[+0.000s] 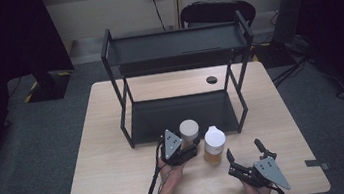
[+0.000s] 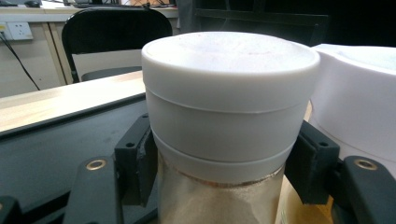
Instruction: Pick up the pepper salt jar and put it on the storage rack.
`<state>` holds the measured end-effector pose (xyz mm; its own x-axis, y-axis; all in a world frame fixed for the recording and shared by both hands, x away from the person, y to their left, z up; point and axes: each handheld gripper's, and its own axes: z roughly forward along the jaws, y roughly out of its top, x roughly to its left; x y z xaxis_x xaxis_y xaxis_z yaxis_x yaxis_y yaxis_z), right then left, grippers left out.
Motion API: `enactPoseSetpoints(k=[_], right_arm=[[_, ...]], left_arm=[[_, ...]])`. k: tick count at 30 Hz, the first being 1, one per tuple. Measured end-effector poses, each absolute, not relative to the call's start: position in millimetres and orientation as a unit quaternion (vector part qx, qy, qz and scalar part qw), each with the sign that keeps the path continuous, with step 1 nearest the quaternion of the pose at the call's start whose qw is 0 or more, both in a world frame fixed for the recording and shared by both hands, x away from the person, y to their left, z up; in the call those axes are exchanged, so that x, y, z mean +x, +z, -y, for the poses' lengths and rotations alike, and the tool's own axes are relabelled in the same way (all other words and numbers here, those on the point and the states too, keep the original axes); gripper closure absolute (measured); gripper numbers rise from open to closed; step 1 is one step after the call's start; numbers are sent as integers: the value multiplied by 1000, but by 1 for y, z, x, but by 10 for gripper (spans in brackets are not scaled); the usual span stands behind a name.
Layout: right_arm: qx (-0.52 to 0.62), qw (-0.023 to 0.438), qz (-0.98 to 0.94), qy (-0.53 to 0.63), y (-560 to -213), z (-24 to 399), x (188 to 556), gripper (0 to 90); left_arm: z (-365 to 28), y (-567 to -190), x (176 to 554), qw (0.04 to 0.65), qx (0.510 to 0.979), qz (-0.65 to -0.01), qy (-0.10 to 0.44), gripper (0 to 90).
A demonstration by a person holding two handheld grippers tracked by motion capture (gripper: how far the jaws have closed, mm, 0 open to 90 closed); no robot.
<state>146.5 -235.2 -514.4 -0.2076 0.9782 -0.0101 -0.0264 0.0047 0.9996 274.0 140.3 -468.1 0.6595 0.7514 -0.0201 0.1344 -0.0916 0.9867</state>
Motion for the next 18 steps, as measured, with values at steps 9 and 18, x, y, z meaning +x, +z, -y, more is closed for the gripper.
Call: enactPoseSetpoints(k=[9,18], right_arm=[[436,453,-545,555,-515,236,147,16],[436,453,-545,555,-514,235,147,16]], left_arm=[[-140,-467,271,589,692,-321,265,356],[-145,-466,269,589,691,-321,267,356]])
